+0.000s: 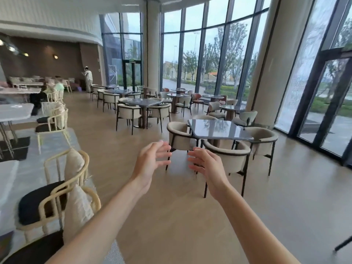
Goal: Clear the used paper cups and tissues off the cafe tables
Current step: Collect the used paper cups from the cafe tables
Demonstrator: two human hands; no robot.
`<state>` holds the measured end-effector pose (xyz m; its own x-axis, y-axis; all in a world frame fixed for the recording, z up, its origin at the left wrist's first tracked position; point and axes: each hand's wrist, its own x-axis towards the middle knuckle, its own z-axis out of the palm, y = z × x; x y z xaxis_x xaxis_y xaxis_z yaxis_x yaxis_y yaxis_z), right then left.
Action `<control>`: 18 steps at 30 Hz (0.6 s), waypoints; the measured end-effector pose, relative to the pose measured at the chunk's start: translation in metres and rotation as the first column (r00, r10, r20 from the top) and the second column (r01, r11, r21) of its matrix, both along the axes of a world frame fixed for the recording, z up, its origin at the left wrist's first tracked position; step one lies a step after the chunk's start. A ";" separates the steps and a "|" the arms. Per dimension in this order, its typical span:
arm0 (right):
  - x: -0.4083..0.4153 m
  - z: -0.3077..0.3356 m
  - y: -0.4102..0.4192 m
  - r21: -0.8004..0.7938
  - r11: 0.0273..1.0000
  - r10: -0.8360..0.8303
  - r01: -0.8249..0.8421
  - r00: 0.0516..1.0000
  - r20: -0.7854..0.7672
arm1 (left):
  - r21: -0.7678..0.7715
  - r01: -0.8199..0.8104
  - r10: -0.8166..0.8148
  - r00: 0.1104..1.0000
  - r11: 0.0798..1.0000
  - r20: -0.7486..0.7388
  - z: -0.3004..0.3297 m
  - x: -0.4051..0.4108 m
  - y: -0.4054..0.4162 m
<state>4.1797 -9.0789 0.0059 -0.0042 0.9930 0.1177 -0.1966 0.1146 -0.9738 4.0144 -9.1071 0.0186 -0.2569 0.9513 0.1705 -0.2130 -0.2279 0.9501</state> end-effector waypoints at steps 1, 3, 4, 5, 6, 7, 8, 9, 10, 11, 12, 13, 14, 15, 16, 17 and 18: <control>0.001 0.006 0.026 0.004 1.000 0.016 -0.016 1.000 -0.004 | 0.006 -0.013 0.013 1.000 1.000 -0.003 0.002 0.001 0.019; -0.001 0.011 0.072 0.002 0.999 0.045 -0.045 0.999 0.002 | -0.001 -0.048 0.048 0.999 0.999 -0.013 0.003 0.000 0.056; -0.003 0.010 0.093 0.000 0.998 0.063 -0.063 0.998 0.007 | -0.005 -0.068 0.068 0.998 0.998 -0.018 0.001 -0.003 0.074; -0.006 0.009 0.114 0.001 0.997 0.082 -0.082 0.997 0.010 | -0.006 -0.087 0.087 0.996 0.996 -0.019 -0.002 -0.006 0.094; -0.010 0.006 0.135 0.001 0.995 0.098 -0.098 0.995 0.011 | -0.006 -0.104 0.104 0.994 0.995 -0.016 -0.006 -0.009 0.113; -0.014 0.002 0.156 0.000 0.994 0.111 -0.111 0.994 0.010 | -0.008 -0.116 0.116 0.993 0.993 -0.016 -0.010 -0.013 0.133; -0.019 -0.001 0.176 -0.004 0.993 0.122 -0.122 0.992 0.006 | -0.010 -0.124 0.124 0.992 0.992 -0.021 -0.014 -0.016 0.153; -0.025 -0.005 0.197 -0.011 0.991 0.133 -0.133 0.991 0.001 | -0.012 -0.128 0.128 0.991 0.992 -0.028 -0.018 -0.019 0.173; -0.032 -0.010 0.218 -0.016 0.989 0.145 -0.145 0.989 0.002 | -0.014 -0.131 0.131 0.991 0.991 -0.033 -0.023 -0.024 0.194; -0.038 -0.015 0.242 -0.016 0.988 0.153 -0.153 0.988 0.007 | -0.013 -0.134 0.134 0.991 0.991 -0.032 -0.029 -0.028 0.216; -0.044 -0.021 0.266 -0.014 0.987 0.160 -0.160 0.987 0.014 | -0.008 -0.137 0.137 0.990 0.990 -0.023 -0.033 -0.034 0.239; -0.050 -0.024 0.291 -0.011 0.987 0.163 -0.163 0.986 0.020 | 0.000 -0.140 0.140 0.990 0.990 -0.015 -0.036 -0.040 0.263; -0.057 -0.026 0.316 -0.005 0.987 0.163 -0.163 0.986 0.027 | 0.012 -0.140 0.140 0.990 0.990 -0.019 -0.038 -0.047 0.289; -0.064 -0.026 0.343 0.001 0.987 0.162 -0.162 0.986 0.036 | 0.021 -0.139 0.139 0.990 0.990 -0.031 -0.039 -0.054 0.317; -0.071 -0.026 0.369 -0.004 0.987 0.159 -0.159 0.986 0.044 | 0.019 -0.141 0.141 0.989 0.990 -0.032 -0.039 -0.062 0.343; -0.077 -0.024 0.392 -0.017 0.988 0.157 -0.156 0.987 0.046 | 0.010 -0.142 0.142 0.990 0.990 -0.028 -0.038 -0.070 0.367; -0.083 -0.023 0.415 -0.023 0.988 0.153 -0.152 0.987 0.039 | 0.009 -0.139 0.139 0.990 0.990 -0.023 -0.037 -0.078 0.392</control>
